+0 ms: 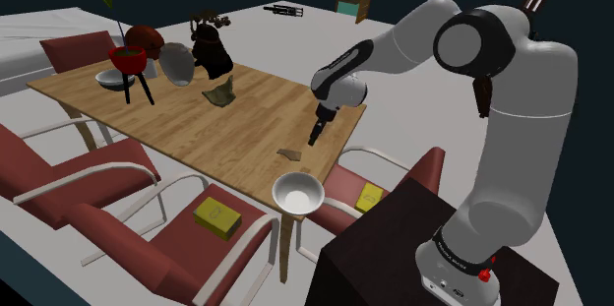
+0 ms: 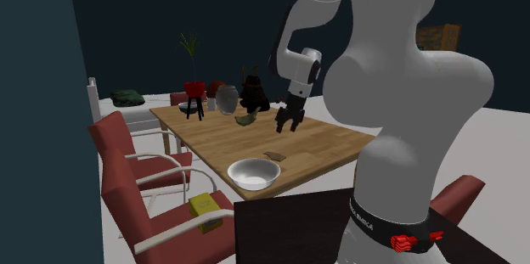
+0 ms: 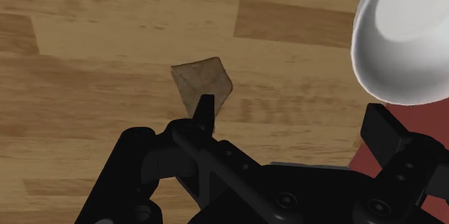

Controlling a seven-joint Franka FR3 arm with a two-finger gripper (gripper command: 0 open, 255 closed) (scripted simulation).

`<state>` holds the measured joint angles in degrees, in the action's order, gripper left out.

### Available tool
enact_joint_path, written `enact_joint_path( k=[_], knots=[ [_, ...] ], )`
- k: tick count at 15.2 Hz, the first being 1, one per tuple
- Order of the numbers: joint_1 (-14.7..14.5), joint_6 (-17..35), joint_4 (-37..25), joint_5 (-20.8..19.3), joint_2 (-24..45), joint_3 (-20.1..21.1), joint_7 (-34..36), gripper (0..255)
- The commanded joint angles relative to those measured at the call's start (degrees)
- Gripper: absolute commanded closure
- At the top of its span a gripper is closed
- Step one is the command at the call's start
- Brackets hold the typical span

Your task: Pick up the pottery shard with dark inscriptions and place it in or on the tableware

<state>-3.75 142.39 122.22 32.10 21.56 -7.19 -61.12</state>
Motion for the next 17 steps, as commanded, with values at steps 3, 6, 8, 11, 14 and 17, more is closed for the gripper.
enact_joint_path(
  k=[3, 6, 8, 11, 14, 17],
  knots=[
    [2.12, 0.43, -8.52, 3.32, 9.44, 2.85, -5.44, 0],
    [3.35, 0.01, -15.61, 4.30, 16.24, 4.70, -8.08, 0],
    [3.62, 0.18, -18.29, 4.62, 19.07, 5.42, -8.84, 0],
    [3.48, 1.38, -19.19, 5.13, 21.03, 5.95, -9.12, 0],
    [3.33, 2.52, -20.20, 5.61, 23.04, 6.47, -9.37, 0],
    [3.30, 2.74, -20.40, 5.69, 23.43, 6.56, -9.42, 0]
  ],
)
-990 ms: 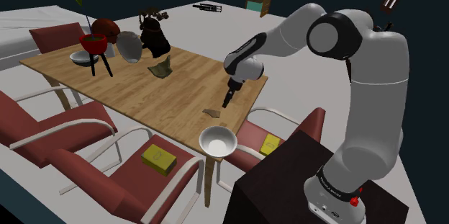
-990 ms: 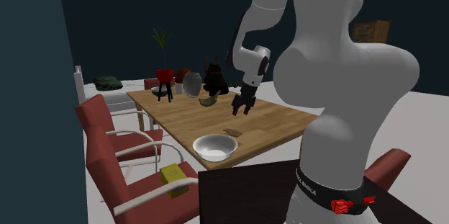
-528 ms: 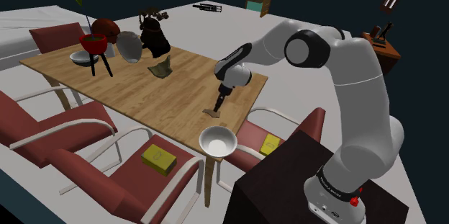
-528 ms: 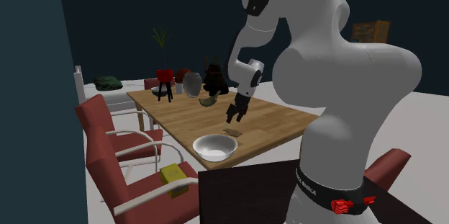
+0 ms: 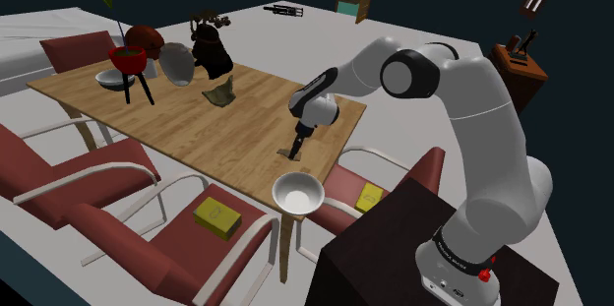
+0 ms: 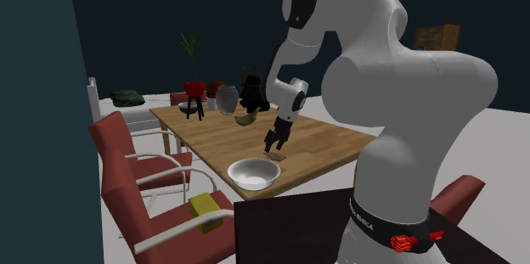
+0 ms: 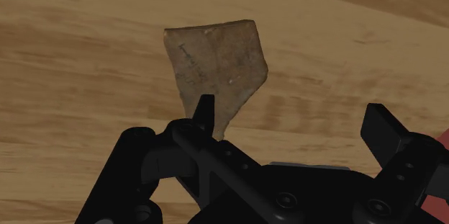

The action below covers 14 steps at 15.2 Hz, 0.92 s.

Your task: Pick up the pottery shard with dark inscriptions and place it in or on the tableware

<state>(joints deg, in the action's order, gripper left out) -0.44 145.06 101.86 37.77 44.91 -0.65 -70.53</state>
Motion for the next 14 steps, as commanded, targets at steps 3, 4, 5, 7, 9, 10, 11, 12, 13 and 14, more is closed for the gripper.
enact_joint_path(
  k=[3, 4, 5, 7, 9, 10, 11, 12, 13, 14],
  knots=[
    [-0.02, 0.07, -0.05, 0.03, 0.08, 0.03, 0.00, 0],
    [-0.02, 0.07, -0.05, 0.03, 0.08, 0.03, 0.00, 0],
    [-0.02, 0.06, -0.04, 0.02, 0.07, 0.02, 0.00, 0],
    [-0.02, 0.06, -0.04, 0.02, 0.07, 0.02, 0.00, 255],
    [-0.02, 0.06, -0.04, 0.02, 0.07, 0.02, 0.00, 255],
    [-0.02, 0.06, -0.04, 0.02, 0.07, 0.02, 0.00, 255],
    [-0.02, 0.06, -0.04, 0.02, 0.07, 0.02, 0.00, 255],
    [-0.02, 0.06, -0.04, 0.02, 0.07, 0.02, 0.00, 255],
    [-0.02, 0.06, -0.04, 0.02, 0.07, 0.02, 0.00, 255],
    [-0.02, 0.06, -0.04, 0.02, 0.07, 0.02, 0.00, 255]
  ],
)
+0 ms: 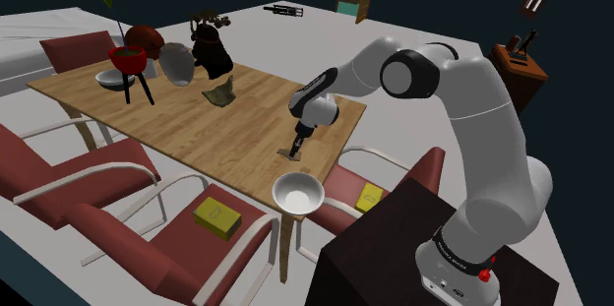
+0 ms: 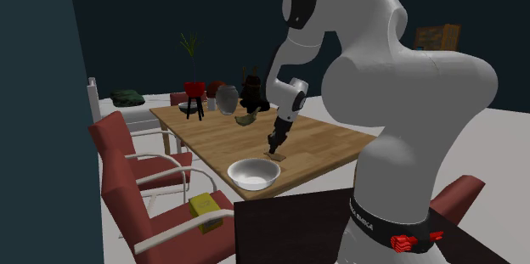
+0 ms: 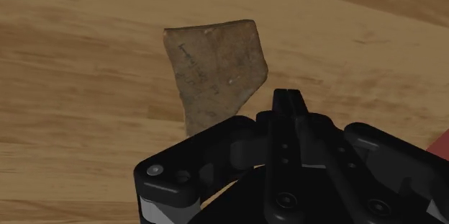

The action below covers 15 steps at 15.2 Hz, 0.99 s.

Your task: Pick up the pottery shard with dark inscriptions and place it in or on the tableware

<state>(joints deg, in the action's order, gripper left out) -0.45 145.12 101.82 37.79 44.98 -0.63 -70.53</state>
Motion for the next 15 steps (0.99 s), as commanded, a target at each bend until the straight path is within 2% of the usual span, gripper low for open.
enact_joint_path(
  k=[1, 2, 3, 4, 6, 7, 15],
  knots=[
    [0.00, 0.00, 0.00, 0.00, 0.00, 0.00, 0.00, 255],
    [0.00, 0.00, 0.00, 0.00, 0.00, 0.00, 0.00, 255],
    [0.00, 0.00, 0.00, 0.00, 0.00, 0.00, 0.00, 0],
    [-5.78, -0.39, -3.01, -5.28, 1.61, -5.28, 9.81, 0],
    [-16.23, -5.68, -11.83, -14.33, 7.32, -16.22, 27.85, 0],
    [-17.02, -6.30, -12.60, -14.57, 7.88, -17.15, 28.81, 0],
    [-16.08, -3.95, -15.37, -13.55, 12.89, -15.93, 28.42, 0]
  ],
)
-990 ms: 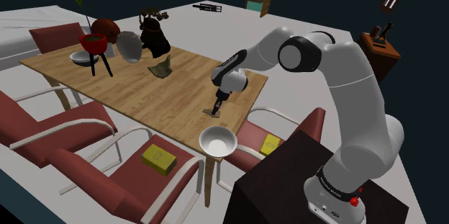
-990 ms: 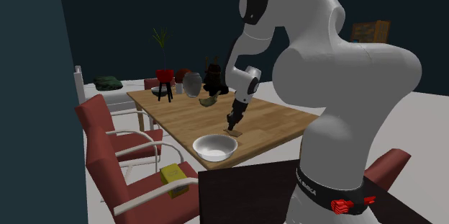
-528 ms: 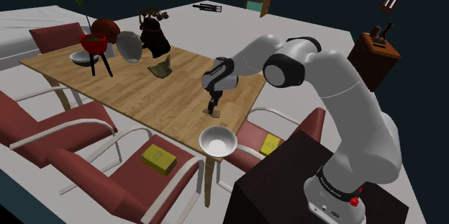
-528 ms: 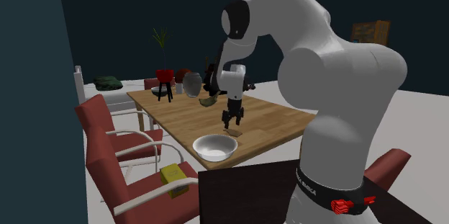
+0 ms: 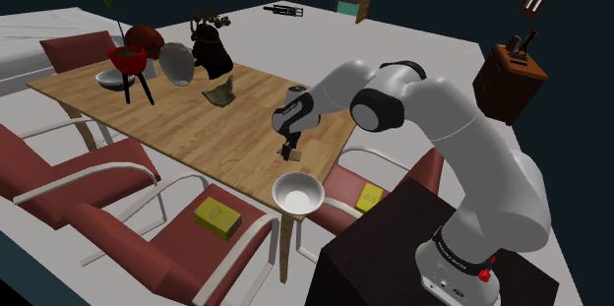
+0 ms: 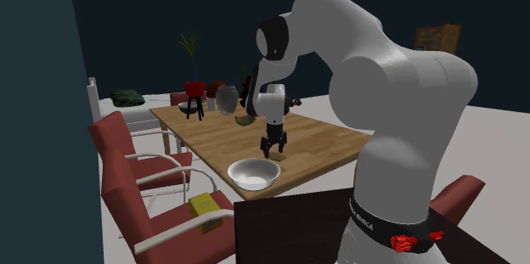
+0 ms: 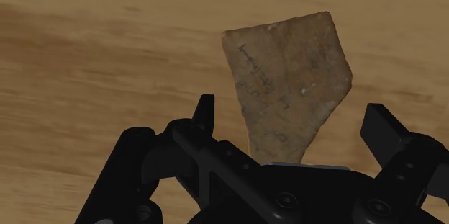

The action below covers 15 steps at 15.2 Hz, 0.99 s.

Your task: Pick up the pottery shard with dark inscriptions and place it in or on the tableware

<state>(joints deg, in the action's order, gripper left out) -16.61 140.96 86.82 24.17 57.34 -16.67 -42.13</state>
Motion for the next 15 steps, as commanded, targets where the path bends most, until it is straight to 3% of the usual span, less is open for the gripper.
enact_joint_path(
  k=[1, 7, 8, 15],
  knots=[
    [0.08, 0.20, -0.38, 0.07, 0.54, 0.11, 0.03, 0],
    [0.08, 0.19, -0.38, 0.07, 0.53, 0.10, 0.03, 0],
    [0.08, 0.19, -0.38, 0.07, 0.53, 0.10, 0.03, 255],
    [0.08, 0.20, -0.38, 0.07, 0.53, 0.11, 0.02, 255]
  ],
)
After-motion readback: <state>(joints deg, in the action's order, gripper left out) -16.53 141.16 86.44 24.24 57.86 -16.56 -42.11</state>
